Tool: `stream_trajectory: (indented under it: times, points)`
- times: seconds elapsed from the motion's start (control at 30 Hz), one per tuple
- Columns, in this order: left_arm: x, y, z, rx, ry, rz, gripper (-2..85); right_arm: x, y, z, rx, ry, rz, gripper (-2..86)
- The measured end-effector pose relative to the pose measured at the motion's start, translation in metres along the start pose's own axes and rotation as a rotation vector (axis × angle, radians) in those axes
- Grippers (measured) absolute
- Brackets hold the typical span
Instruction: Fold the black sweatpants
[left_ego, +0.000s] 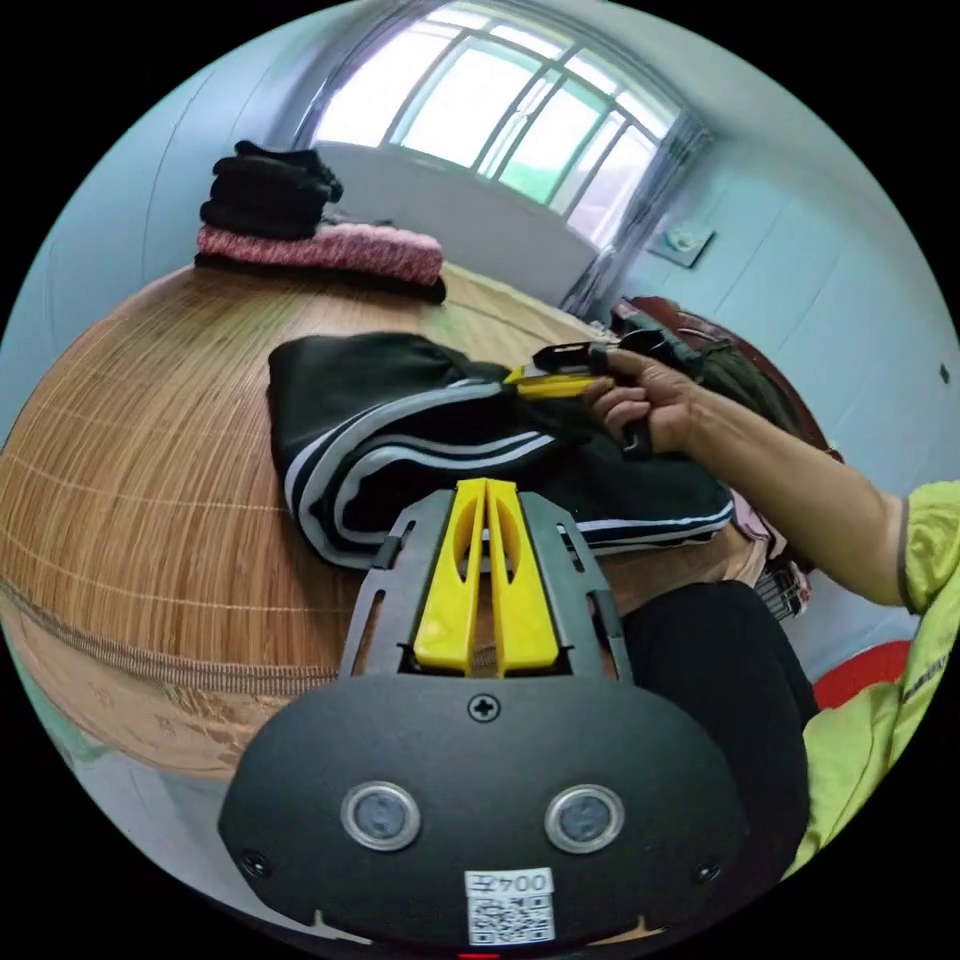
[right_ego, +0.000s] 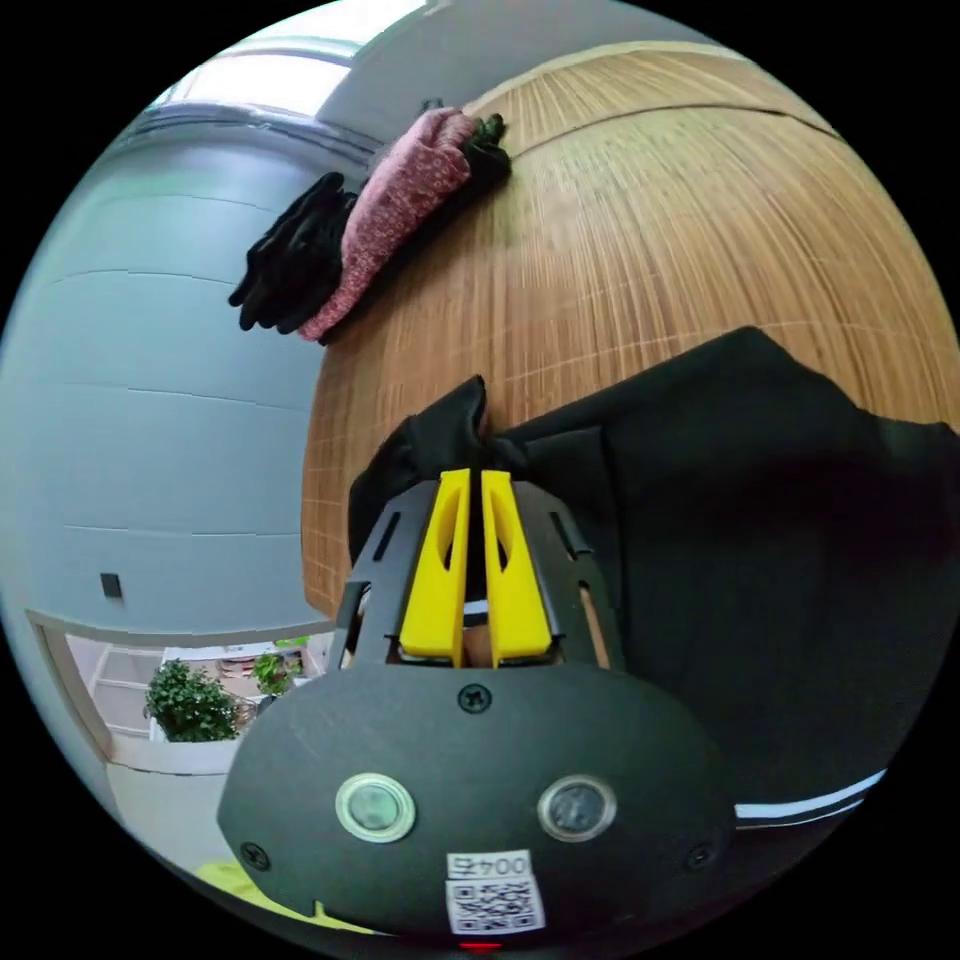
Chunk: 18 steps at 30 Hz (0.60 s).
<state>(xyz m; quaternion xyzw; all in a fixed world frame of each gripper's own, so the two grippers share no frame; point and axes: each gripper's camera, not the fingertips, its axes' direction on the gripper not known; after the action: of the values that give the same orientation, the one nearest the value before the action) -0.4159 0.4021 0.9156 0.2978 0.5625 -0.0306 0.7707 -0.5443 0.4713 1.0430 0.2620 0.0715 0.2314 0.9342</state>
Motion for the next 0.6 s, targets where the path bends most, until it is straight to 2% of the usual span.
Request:
stream_trajectory:
  times: [0.1, 0.17, 0.27, 0.37, 0.6]
  points:
    - [-0.015, 0.01, -0.003, 0.045, 0.03, -0.046, 0.1, -0.027, 0.029, -0.035, 0.128, -0.016, -0.132, 1.7]
    - [-0.025, 0.017, -0.003, 0.057, 0.052, -0.07, 0.2, -0.031, 0.073, -0.06, 0.205, 0.047, -0.2, 1.4]
    - [-0.039, 0.026, 0.002, 0.047, 0.054, -0.092, 0.2, 0.019, 0.106, -0.048, 0.21, 0.137, -0.145, 2.3]
    - [-0.05, 0.032, 0.009, 0.027, 0.073, -0.107, 0.2, 0.079, 0.111, -0.01, 0.071, 0.099, -0.058, 3.9]
    - [-0.069, 0.038, 0.005, 0.036, 0.095, -0.11, 0.2, 0.116, 0.125, -0.038, 0.171, 0.054, -0.044, 11.8]
